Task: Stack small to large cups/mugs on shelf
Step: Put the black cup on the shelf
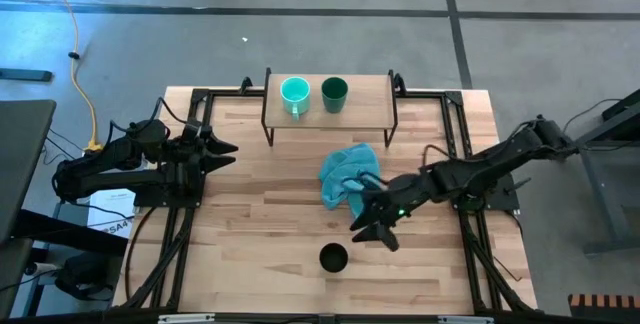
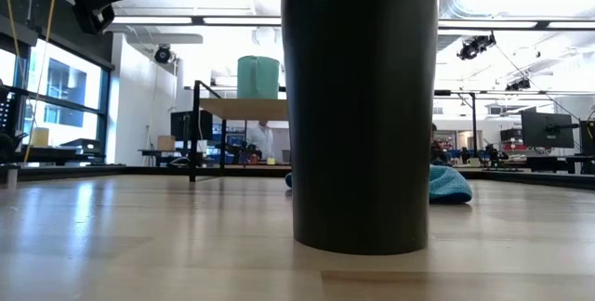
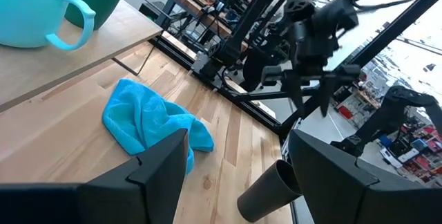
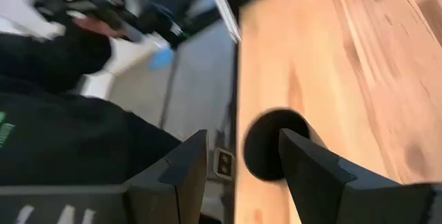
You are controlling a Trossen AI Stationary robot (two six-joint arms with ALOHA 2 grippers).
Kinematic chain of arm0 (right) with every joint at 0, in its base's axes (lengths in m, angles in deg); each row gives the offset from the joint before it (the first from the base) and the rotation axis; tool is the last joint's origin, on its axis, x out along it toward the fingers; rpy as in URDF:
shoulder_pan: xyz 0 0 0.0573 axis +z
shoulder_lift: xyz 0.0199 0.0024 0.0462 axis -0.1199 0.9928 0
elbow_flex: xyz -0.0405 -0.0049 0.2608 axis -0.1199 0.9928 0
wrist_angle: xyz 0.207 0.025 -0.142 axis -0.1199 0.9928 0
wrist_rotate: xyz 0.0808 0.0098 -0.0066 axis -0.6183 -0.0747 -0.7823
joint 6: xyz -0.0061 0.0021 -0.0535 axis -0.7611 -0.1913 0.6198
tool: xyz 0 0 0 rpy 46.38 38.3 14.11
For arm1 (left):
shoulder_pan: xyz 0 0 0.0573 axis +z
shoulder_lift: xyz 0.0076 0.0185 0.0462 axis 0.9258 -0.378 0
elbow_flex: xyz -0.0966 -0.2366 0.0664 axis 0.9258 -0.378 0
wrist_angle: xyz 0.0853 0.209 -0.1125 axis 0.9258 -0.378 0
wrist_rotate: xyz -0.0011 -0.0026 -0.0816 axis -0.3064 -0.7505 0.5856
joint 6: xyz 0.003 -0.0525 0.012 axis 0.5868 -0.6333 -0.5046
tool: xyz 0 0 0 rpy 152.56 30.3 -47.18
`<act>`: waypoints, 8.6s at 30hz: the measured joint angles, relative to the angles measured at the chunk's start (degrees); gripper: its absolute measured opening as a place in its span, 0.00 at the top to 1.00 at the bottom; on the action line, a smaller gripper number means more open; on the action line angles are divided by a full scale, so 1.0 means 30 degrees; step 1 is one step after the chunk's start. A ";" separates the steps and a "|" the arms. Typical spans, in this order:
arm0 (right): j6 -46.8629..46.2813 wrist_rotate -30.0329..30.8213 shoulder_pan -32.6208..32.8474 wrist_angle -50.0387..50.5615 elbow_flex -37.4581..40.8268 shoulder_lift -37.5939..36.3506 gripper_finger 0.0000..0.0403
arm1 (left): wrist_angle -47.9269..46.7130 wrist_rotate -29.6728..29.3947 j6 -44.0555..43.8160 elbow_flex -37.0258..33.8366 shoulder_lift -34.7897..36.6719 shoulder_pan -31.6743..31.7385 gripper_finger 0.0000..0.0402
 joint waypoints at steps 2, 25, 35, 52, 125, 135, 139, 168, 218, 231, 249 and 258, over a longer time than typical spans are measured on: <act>-0.0048 0.0390 0.0132 0.1608 -0.1039 0.0842 0.58 | -0.0004 0.0004 0.0000 0.0004 0.0004 -0.0004 0.41; -0.0545 0.1730 0.0463 0.7486 -0.6373 0.6897 0.58 | -0.0315 0.1521 0.0492 0.0000 -0.0004 -0.0007 0.41; -0.1661 0.2524 0.0747 0.7523 -0.6373 0.7773 0.58 | -0.0652 0.2278 0.0612 0.0000 -0.0004 -0.0003 0.41; -0.2943 0.2888 0.0718 0.7690 -0.6366 0.8486 0.71 | -0.0645 0.2527 0.0743 0.0000 0.0003 0.0000 0.41; 0.2656 0.1897 -0.9550 1.3839 -0.6351 -0.4516 1.00 | 0.2102 0.0188 0.0328 0.0007 0.0004 -0.0007 0.41; 0.5632 0.2507 -1.2888 1.4133 -0.6351 -0.6477 1.00 | 0.2205 -0.0796 0.0335 0.0007 0.0004 -0.0007 0.41; 0.6933 0.3108 -1.4235 1.4111 -0.6351 -0.7098 1.00 | 0.2497 -0.1172 0.0342 0.0007 0.0004 -0.0007 0.41; 1.0356 0.2825 -2.2839 1.3879 -0.7143 -0.5882 1.00 | 0.2903 -0.2077 0.0167 0.0007 0.0004 -0.0007 0.41; 1.0423 0.1570 -2.1390 2.6469 -2.2824 0.8707 1.00 | 0.2852 -0.1698 0.0014 0.0007 -0.0002 -0.0006 0.41; 1.0376 0.1577 -2.1153 2.6531 -2.2824 0.9523 1.00 | 0.2846 -0.1499 0.0008 0.0007 0.0004 -0.0001 0.41; 1.0049 0.2400 -2.1051 2.7055 -2.2817 0.9717 1.00 | 0.2846 -0.1480 0.0015 0.0007 0.0004 -0.0006 0.41; 0.9880 0.2429 -2.1051 2.7026 -2.2817 0.9717 1.00 | 0.2852 -0.1480 0.0015 0.0007 0.0004 -0.0005 0.41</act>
